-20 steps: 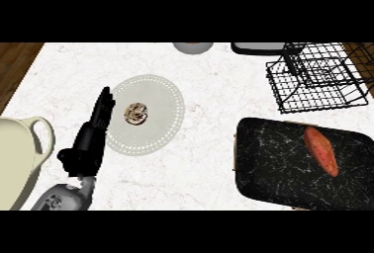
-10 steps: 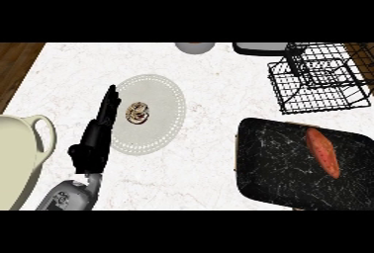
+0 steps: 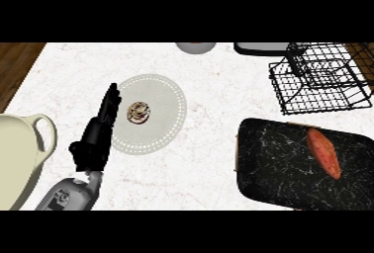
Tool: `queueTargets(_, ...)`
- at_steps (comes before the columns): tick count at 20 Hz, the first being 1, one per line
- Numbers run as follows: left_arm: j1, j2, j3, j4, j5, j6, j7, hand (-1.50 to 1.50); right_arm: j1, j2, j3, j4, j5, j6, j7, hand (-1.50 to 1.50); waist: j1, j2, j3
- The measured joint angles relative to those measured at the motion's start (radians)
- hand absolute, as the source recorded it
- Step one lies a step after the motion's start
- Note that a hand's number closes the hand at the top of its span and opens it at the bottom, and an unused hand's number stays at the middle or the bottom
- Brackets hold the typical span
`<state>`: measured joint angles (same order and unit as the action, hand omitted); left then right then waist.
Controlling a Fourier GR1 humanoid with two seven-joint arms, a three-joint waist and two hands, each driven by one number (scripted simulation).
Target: Pick the sweet potato from the tray and place it in the tiered basket
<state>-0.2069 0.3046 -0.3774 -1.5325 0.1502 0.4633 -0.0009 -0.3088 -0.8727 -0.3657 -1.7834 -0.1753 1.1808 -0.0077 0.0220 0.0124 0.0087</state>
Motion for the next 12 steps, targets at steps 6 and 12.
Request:
queueTargets(6, 0.013, -0.002, 0.007, 0.004, 0.001, -0.009, -0.012, 0.0, 0.05, -0.025, 0.05, -0.058, 0.138, -0.03, -0.056, -1.5, 0.002, 0.0, 0.0)
queueTargets(12, 0.011, -0.001, 0.017, 0.016, 0.0, -0.023, -0.024, 0.0, 0.075, -0.067, 0.094, -0.074, 0.276, -0.09, -0.146, -1.5, 0.006, 0.002, 0.001)
